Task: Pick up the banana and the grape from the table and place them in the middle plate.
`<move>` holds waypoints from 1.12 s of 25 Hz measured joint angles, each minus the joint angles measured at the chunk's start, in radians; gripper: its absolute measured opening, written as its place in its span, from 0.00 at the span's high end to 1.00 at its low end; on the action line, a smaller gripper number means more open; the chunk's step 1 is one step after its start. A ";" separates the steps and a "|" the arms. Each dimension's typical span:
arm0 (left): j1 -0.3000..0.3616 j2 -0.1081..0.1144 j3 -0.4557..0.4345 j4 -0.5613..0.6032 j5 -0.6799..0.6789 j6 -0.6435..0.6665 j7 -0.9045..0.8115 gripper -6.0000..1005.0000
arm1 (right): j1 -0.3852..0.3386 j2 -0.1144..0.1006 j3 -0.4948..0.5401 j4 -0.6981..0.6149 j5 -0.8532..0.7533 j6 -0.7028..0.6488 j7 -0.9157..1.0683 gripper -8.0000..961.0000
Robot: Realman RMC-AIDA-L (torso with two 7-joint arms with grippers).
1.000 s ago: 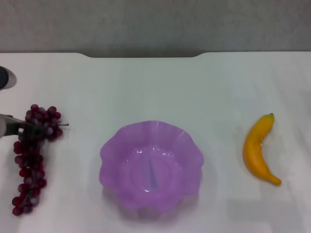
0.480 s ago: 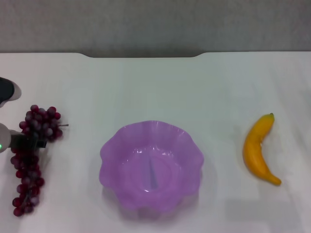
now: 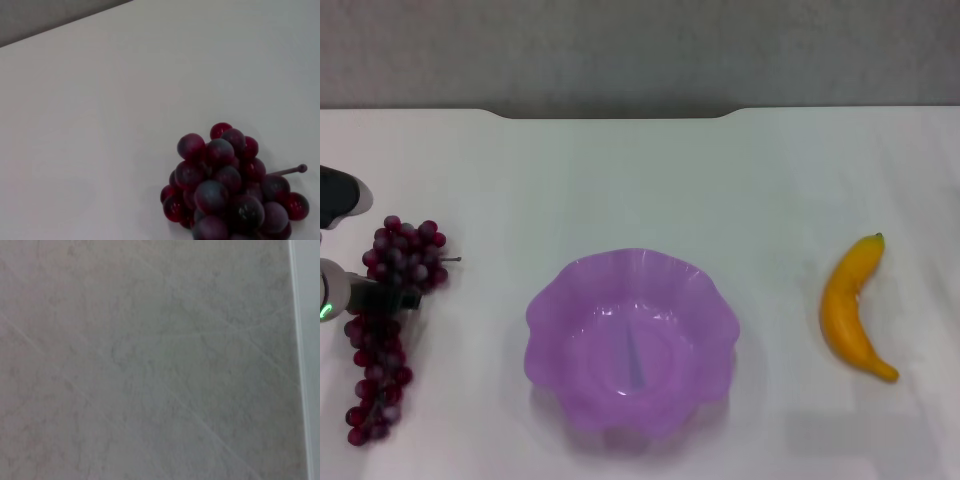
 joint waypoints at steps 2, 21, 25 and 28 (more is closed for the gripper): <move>-0.002 0.000 0.000 0.000 0.000 -0.001 0.000 0.11 | -0.002 0.000 0.000 -0.002 0.001 0.000 0.000 0.06; -0.013 0.001 0.026 -0.008 0.000 0.033 0.007 0.56 | -0.005 0.002 0.000 -0.003 0.002 -0.005 0.002 0.06; -0.013 0.001 0.026 -0.012 0.000 0.043 0.006 0.60 | -0.007 0.002 0.001 -0.003 0.002 -0.006 0.002 0.06; -0.012 0.002 0.026 -0.012 0.000 0.051 0.006 0.61 | -0.006 0.002 0.001 -0.003 0.002 -0.004 0.002 0.06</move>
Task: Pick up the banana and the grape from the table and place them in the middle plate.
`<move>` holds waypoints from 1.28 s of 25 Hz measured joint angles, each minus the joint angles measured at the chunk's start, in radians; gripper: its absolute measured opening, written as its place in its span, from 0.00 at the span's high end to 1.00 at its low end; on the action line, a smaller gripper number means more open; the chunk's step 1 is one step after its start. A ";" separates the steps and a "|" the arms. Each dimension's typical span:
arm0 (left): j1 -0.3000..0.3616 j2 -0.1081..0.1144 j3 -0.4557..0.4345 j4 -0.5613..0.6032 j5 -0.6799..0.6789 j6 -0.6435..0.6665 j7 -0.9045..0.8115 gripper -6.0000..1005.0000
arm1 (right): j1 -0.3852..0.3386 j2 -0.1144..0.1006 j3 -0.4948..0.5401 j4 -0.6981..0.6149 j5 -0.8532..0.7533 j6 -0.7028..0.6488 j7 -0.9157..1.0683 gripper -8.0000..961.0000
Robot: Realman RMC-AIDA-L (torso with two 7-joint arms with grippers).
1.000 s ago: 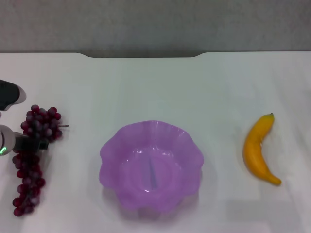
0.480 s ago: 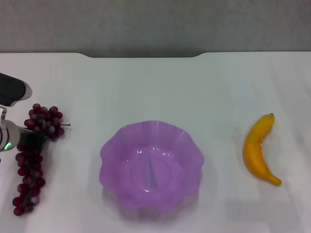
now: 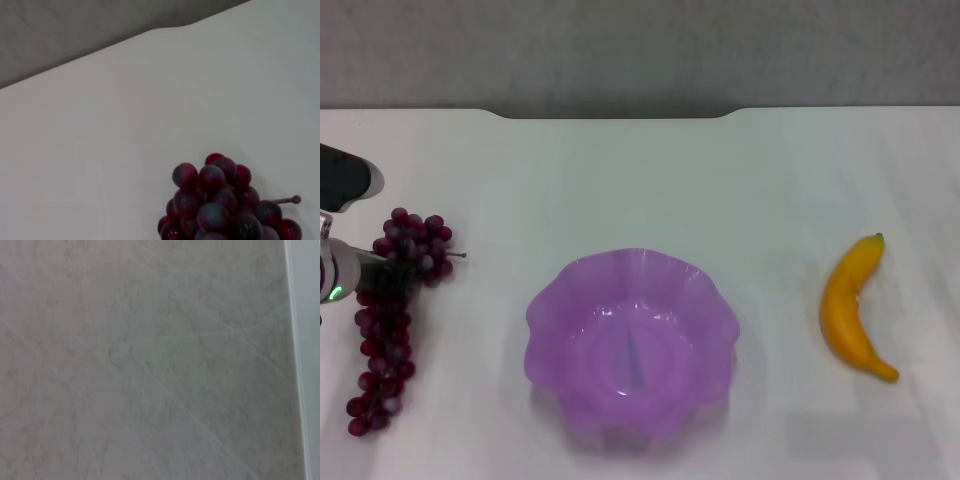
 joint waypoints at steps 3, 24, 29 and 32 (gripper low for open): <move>0.000 0.000 0.000 0.001 0.000 0.002 0.001 0.63 | 0.003 0.000 0.000 0.002 0.000 0.002 0.000 0.06; 0.006 -0.001 0.014 -0.025 -0.001 0.013 -0.009 0.74 | 0.000 0.000 0.005 0.006 0.001 0.003 0.000 0.06; 0.005 -0.001 0.015 -0.025 -0.001 0.017 -0.009 0.77 | 0.002 0.000 0.005 0.007 0.001 0.003 -0.002 0.06; 0.006 -0.001 0.015 -0.025 -0.002 0.022 -0.009 0.79 | 0.001 0.000 0.005 0.007 0.002 0.003 -0.002 0.06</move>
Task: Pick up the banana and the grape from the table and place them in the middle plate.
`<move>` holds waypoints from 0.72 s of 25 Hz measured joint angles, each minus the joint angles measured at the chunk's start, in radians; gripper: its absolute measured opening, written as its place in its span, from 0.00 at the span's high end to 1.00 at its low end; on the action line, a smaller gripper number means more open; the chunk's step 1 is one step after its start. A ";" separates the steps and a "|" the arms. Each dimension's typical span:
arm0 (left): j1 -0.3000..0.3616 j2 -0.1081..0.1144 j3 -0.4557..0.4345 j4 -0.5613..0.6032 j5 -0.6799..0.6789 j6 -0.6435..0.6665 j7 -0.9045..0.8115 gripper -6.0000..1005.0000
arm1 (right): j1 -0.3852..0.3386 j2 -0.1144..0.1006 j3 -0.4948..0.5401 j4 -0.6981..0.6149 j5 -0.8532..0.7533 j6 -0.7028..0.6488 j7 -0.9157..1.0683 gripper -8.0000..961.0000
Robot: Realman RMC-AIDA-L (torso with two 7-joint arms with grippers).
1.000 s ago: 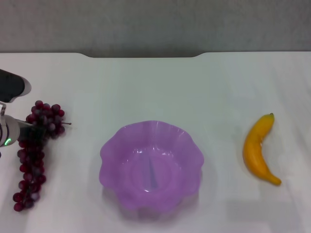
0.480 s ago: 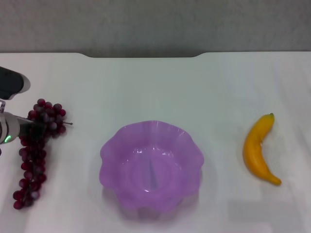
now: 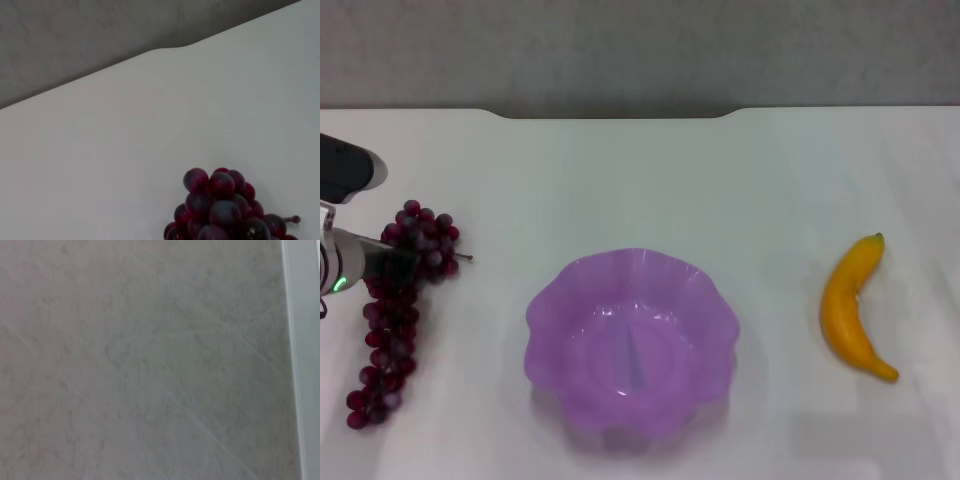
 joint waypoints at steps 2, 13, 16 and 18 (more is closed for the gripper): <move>0.000 0.000 0.000 0.000 -0.004 0.005 0.000 0.79 | -0.001 0.000 0.001 0.000 0.000 0.000 0.000 0.06; 0.013 0.000 0.000 -0.048 -0.064 0.007 0.015 0.80 | -0.002 0.000 0.003 0.000 0.001 0.001 0.000 0.06; 0.014 -0.001 0.000 -0.062 -0.068 0.000 0.016 0.80 | -0.002 0.000 0.003 0.000 0.001 0.001 0.000 0.06; 0.021 -0.001 0.000 -0.093 -0.067 -0.009 0.016 0.80 | -0.003 0.000 0.004 0.000 0.001 0.001 0.000 0.06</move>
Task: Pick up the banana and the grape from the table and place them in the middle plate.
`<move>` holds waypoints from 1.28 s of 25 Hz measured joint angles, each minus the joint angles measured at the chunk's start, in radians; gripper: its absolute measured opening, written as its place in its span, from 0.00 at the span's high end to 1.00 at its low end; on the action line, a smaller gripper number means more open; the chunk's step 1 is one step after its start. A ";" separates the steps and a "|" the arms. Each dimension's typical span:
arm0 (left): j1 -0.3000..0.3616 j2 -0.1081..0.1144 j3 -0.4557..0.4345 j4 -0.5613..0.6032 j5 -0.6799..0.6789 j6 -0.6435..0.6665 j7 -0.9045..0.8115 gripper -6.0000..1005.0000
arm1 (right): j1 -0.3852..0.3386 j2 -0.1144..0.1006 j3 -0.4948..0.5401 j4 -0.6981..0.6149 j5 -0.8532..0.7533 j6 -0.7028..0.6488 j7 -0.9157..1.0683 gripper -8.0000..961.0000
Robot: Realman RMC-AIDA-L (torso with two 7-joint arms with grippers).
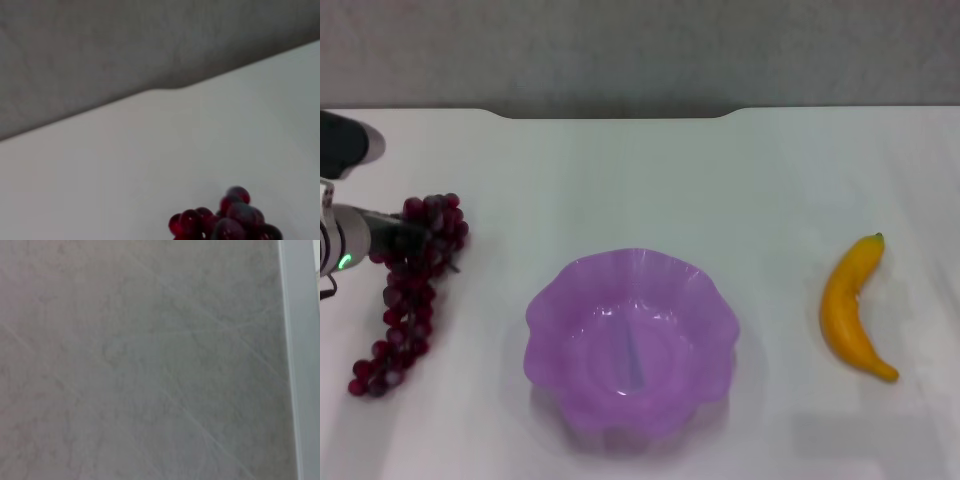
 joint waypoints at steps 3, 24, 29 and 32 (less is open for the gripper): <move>0.028 -0.001 0.000 -0.095 -0.001 -0.036 -0.001 0.80 | -0.001 0.000 0.014 0.001 0.001 0.000 0.000 0.06; 0.200 0.004 0.037 -0.910 -0.188 -0.532 0.124 0.81 | -0.014 0.002 0.024 0.002 0.001 -0.006 0.000 0.06; 0.203 0.003 0.062 -1.032 -0.224 -0.630 0.157 0.81 | -0.014 0.001 0.024 0.002 0.001 -0.005 0.000 0.06; 0.203 0.004 0.119 -1.060 -0.235 -0.648 0.181 0.81 | -0.014 0.000 0.023 0.002 0.001 -0.001 0.000 0.06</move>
